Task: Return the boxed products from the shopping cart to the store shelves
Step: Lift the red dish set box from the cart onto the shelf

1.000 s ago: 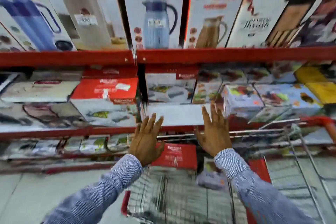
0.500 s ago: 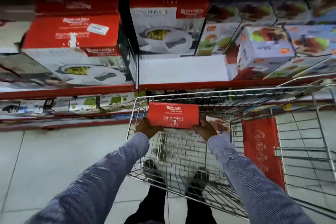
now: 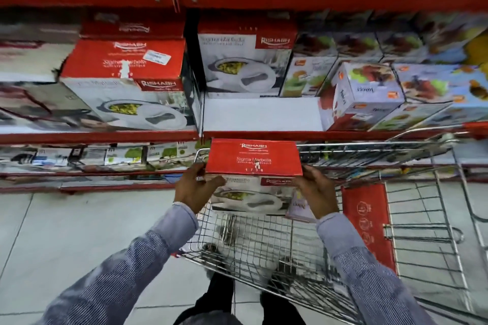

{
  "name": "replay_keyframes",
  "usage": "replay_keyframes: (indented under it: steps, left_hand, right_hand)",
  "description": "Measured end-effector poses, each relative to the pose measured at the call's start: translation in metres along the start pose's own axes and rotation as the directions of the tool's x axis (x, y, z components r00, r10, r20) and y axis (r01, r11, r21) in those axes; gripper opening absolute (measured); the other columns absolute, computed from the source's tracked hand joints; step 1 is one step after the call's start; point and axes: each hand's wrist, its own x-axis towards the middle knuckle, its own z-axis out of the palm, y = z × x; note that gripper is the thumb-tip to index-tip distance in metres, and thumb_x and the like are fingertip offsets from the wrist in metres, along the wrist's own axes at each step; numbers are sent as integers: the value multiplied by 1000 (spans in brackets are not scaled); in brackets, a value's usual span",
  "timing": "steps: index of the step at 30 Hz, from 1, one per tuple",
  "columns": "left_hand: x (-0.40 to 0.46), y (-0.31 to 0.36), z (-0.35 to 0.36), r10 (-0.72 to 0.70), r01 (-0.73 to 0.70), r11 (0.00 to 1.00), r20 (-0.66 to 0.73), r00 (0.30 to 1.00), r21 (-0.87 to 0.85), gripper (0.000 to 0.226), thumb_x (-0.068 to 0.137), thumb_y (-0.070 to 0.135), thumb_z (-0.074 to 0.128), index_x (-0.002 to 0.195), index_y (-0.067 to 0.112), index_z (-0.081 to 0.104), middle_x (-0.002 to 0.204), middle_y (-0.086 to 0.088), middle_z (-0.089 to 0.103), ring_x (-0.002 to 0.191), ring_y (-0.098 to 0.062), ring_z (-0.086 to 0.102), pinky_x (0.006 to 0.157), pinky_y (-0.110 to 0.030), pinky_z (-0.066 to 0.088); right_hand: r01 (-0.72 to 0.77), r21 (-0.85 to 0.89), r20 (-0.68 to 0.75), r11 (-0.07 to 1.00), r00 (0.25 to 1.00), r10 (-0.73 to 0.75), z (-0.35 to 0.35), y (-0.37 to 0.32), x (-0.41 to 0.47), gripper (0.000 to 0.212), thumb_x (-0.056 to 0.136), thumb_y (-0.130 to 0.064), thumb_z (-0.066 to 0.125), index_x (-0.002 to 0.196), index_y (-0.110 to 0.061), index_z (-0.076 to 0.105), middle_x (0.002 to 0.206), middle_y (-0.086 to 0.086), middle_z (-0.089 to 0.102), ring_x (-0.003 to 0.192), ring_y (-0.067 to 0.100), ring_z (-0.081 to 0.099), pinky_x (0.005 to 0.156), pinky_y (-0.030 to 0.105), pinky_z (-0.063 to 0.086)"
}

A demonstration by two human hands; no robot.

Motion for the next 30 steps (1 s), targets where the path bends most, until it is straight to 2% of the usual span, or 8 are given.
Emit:
replay_keyframes:
  steps: [4, 9, 12, 15, 21, 24, 27, 30]
  left_hand:
    - [-30, 39, -30, 148, -156, 981, -78, 986, -114, 48, 70, 29, 85, 112, 17, 68, 102, -1, 74, 87, -24, 72, 79, -38, 59]
    - [-62, 98, -66, 335, -362, 927, -217, 917, -100, 59, 57, 63, 72, 98, 22, 71, 87, 6, 75, 75, -8, 71, 65, -25, 55]
    - [-69, 128, -80, 335, -389, 911, -304, 892, -136, 55, 56, 76, 69, 83, 28, 71, 76, 8, 74, 67, -9, 71, 63, -31, 56]
    - [-66, 147, -90, 358, -425, 895, -348, 867, -138, 57, 57, 80, 66, 80, 28, 72, 75, 11, 74, 68, -3, 70, 68, -31, 57]
    - [-45, 161, -90, 347, -424, 892, -367, 863, -154, 43, 72, 52, 80, 97, 18, 70, 95, -4, 75, 76, -25, 74, 79, -42, 61]
    - [-31, 162, -85, 337, -411, 900, -367, 867, -146, 41, 78, 41, 78, 107, 14, 70, 102, -6, 74, 80, -25, 73, 81, -43, 61]
    - [-18, 158, -80, 321, -378, 921, -374, 870, -91, 39, 80, 39, 76, 111, 15, 70, 104, -3, 75, 74, -13, 66, 78, -28, 53]
    - [-8, 153, -74, 307, -354, 933, -374, 875, -62, 34, 82, 33, 76, 110, 15, 71, 104, -5, 76, 74, -16, 65, 76, -24, 46]
  right_hand:
    - [136, 64, -26, 989, 991, -135, -15, -54, -18, 30, 87, -8, 64, 116, -13, 64, 89, 0, 70, 68, 8, 64, 60, 22, 51]
    - [314, 34, -155, 949, 940, -305, -27, -124, -30, 20, 84, -21, 71, 102, -29, 66, 92, -17, 71, 75, -9, 66, 63, 4, 48]
    - [361, -6, -147, 932, 922, -358, -30, -162, -32, 37, 76, -54, 68, 100, -26, 70, 95, -15, 73, 80, -9, 67, 68, 12, 50]
    - [385, -18, -184, 923, 906, -382, -31, -185, -29, 50, 69, -67, 64, 99, -27, 69, 95, -13, 74, 84, 2, 69, 71, 23, 54]
    - [383, 24, -152, 923, 914, -376, -27, -195, 1, 37, 78, -41, 73, 109, -22, 66, 110, -2, 71, 98, 17, 69, 90, 46, 56]
    - [390, -15, -135, 921, 912, -388, -19, -188, 18, 34, 80, -33, 73, 110, -17, 66, 116, 7, 69, 105, 24, 66, 93, 50, 54]
    - [341, -12, -130, 940, 931, -340, -10, -179, 32, 30, 81, -30, 73, 109, -20, 65, 120, 6, 68, 104, 24, 65, 95, 50, 53]
    - [282, -12, -119, 959, 952, -281, -1, -173, 43, 28, 83, -26, 71, 109, -20, 63, 124, 4, 64, 106, 26, 64, 96, 48, 52]
